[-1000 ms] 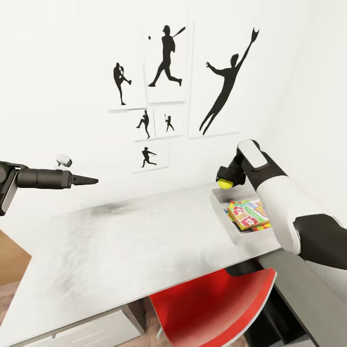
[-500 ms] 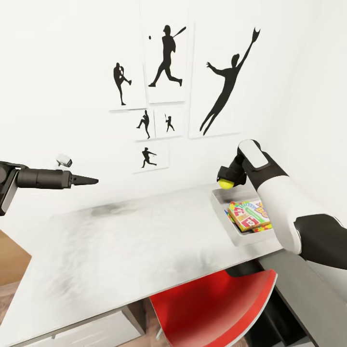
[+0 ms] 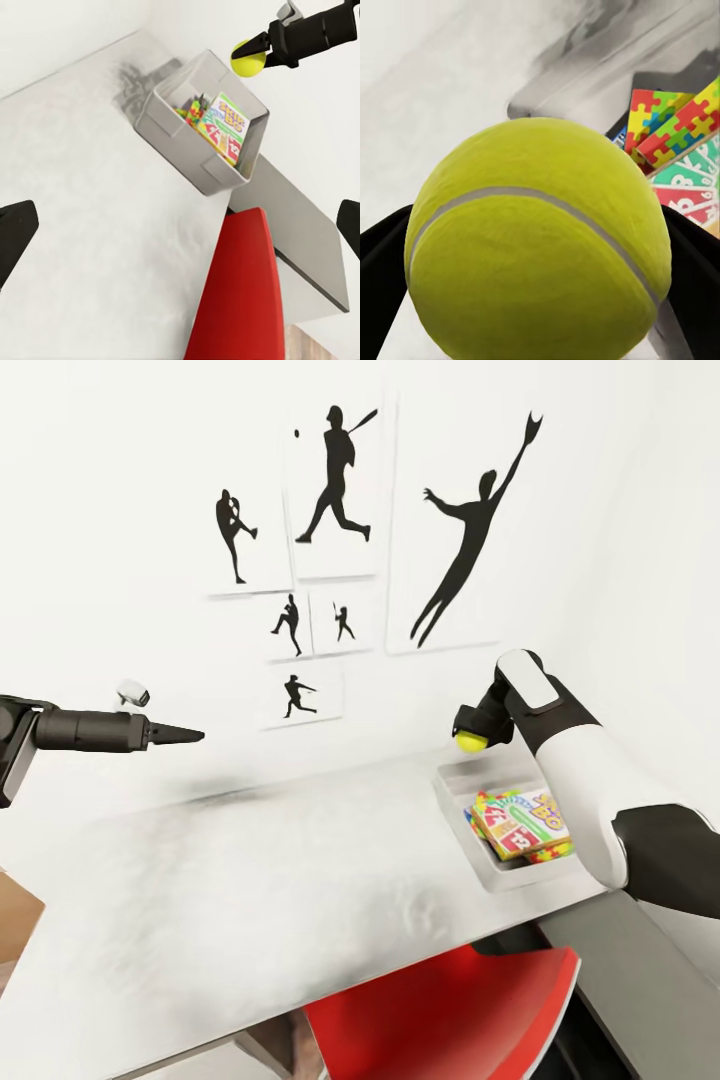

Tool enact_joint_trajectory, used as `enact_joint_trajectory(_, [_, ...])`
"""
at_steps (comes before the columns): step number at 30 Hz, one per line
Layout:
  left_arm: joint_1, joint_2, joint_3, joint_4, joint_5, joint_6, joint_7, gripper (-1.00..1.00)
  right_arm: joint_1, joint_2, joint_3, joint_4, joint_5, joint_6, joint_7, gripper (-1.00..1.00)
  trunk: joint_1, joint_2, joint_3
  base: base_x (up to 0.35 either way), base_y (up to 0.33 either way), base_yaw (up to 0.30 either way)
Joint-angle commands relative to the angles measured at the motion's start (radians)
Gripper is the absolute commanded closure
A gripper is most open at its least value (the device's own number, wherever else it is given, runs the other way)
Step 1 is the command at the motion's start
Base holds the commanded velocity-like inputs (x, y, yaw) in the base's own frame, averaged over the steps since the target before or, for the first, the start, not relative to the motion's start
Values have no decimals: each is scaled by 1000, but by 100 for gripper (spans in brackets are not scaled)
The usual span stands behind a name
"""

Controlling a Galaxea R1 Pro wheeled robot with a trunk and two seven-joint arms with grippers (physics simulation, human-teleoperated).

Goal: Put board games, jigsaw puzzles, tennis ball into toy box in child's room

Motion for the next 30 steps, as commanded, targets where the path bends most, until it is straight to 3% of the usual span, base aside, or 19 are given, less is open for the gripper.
enact_joint_trajectory(1, [-1,1,-4,0,6,11,0,-100,-1,-1,8,-1,-11,3,-8,100,1,-2,-2,124,-102,0])
enact_joint_trajectory(23, [-1,1,-4,0,6,11,0,-100,8,-7,15,10,-6,3,-10,100,1,-2,-2,19,-17,0])
enact_joint_trajectory(30, [-1,1,-4,0,6,10,0,-100,11,-8,90,11,-6,-4,-7,100,1,-2,-2,0,0,0])
